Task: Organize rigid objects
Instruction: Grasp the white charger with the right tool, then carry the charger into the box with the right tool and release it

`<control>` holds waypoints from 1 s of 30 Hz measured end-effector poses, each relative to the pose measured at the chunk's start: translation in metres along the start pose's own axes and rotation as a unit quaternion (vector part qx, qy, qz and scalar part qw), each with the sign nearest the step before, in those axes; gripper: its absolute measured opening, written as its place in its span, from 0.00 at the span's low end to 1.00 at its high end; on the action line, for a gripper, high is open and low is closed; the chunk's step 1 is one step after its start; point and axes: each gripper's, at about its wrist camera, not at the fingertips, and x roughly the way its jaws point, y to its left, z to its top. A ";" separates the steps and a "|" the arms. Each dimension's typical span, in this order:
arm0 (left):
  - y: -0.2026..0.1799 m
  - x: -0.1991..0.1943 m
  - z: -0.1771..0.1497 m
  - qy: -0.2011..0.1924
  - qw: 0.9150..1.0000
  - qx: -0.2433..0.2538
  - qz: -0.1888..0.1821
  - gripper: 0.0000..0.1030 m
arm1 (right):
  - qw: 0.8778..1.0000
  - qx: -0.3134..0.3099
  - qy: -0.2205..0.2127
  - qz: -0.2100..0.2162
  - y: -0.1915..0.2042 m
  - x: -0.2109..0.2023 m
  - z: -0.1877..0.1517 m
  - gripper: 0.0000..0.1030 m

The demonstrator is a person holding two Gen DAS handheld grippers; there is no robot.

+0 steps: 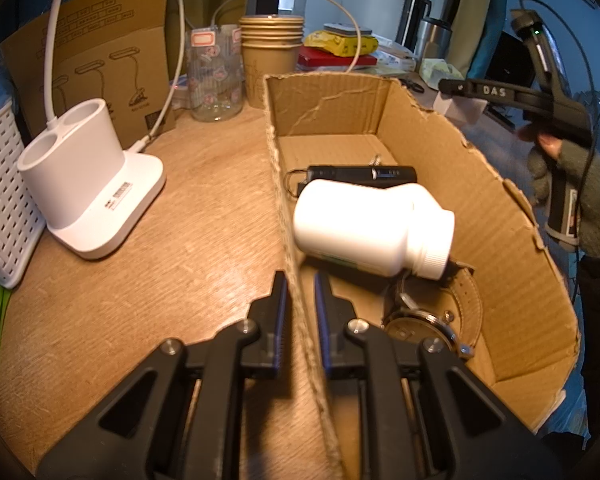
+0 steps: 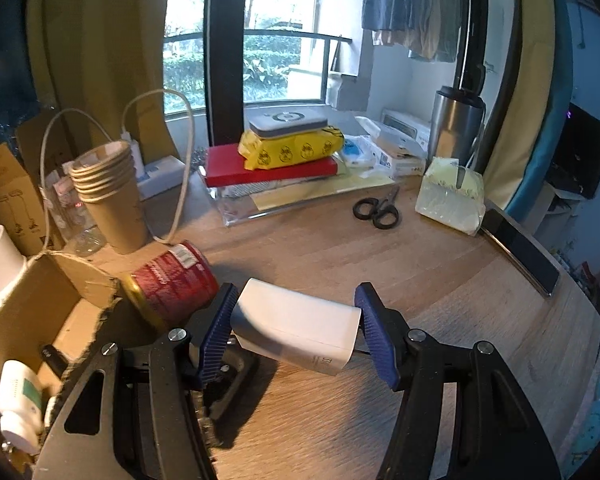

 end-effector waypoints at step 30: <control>0.000 0.000 0.000 0.000 1.000 0.000 0.000 0.14 | 0.992 -0.077 -0.035 0.098 0.098 -0.051 0.027 0.62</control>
